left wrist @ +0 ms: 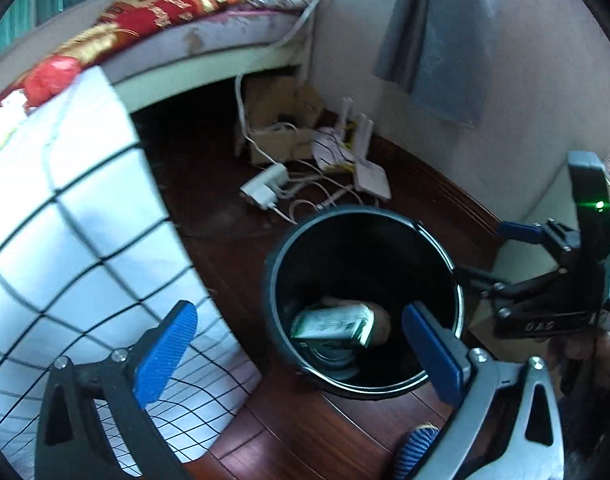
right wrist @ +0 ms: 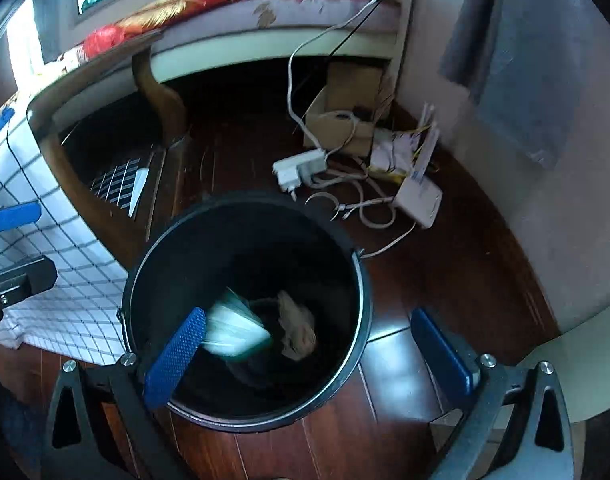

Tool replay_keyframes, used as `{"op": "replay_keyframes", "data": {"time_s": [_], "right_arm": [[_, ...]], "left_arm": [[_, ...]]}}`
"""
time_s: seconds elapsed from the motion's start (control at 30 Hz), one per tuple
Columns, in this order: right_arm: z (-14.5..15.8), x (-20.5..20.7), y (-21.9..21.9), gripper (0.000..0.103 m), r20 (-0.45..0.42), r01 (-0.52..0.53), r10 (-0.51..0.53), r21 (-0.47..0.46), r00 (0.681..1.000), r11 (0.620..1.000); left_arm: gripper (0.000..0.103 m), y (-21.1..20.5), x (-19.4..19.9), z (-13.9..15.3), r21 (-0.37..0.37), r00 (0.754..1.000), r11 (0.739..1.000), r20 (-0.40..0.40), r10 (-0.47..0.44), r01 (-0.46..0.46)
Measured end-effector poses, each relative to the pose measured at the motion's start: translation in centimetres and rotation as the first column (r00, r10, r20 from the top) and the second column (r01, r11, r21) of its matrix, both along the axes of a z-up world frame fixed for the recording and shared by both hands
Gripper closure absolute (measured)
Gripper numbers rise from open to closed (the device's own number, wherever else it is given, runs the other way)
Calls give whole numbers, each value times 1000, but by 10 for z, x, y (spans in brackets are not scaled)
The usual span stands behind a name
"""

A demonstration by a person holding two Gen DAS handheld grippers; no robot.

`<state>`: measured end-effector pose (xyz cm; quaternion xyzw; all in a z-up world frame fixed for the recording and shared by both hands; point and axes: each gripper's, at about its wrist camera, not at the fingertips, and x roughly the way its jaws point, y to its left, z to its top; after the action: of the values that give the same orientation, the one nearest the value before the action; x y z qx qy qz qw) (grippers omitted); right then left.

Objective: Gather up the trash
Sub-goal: 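Carry carton and beige cloth over the black bucket and open both tools, then move both tools back toward the table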

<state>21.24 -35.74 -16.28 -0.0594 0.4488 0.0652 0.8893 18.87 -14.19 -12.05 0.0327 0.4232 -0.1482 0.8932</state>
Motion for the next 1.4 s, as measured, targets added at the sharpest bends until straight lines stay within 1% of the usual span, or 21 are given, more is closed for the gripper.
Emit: {"op": "replay_keyframes", "data": {"time_s": [0.13, 0.2, 0.37, 0.5, 0.67, 0.83, 0.97, 1.03, 1.17, 1.33, 1.4], "right_arm": [[20, -4, 4, 0, 62, 15, -15, -5, 998, 1000], [29, -8, 11, 0, 79, 14, -13, -15, 997, 1000], [46, -12, 25, 0, 104, 13, -14, 4, 994, 1000], [57, -19, 40, 0, 122, -7, 7, 5, 992, 1000], [70, -25, 56, 0, 145, -31, 29, 12, 989, 999], [88, -35, 75, 0, 182, -64, 58, 26, 982, 998], [99, -40, 90, 0, 206, -90, 80, 42, 975, 995], [105, -42, 101, 0, 219, -109, 96, 45, 971, 993], [116, -42, 123, 0, 245, -148, 133, 47, 960, 988], [127, -41, 155, 0, 275, -205, 183, 52, 944, 977], [129, -39, 172, 0, 281, -234, 209, 57, 937, 971]], "left_arm": [[0, 11, -7, 9, -14, 998, 999, 17, 52, -52], [0, 17, -8, 15, -24, 997, 997, 30, 71, -70], [0, 29, -14, 28, -16, 992, 995, 67, 104, -103], [0, 39, -19, 35, 2, 987, 991, 89, 132, -133], [0, 53, -33, 49, -1, 978, 986, 126, 163, -165], [0, 71, -43, 64, -13, 966, 978, 155, 208, -209], [0, 86, -50, 71, 2, 955, 970, 175, 239, -243], [0, 96, -53, 73, 25, 940, 955, 187, 285, -294], [0, 120, -60, 78, 25, 911, 932, 220, 348, -362], [0, 156, -68, 83, 8, 874, 900, 241, 421, -436], [0, 172, -75, 85, -1, 852, 881, 250, 459, -474]]}}
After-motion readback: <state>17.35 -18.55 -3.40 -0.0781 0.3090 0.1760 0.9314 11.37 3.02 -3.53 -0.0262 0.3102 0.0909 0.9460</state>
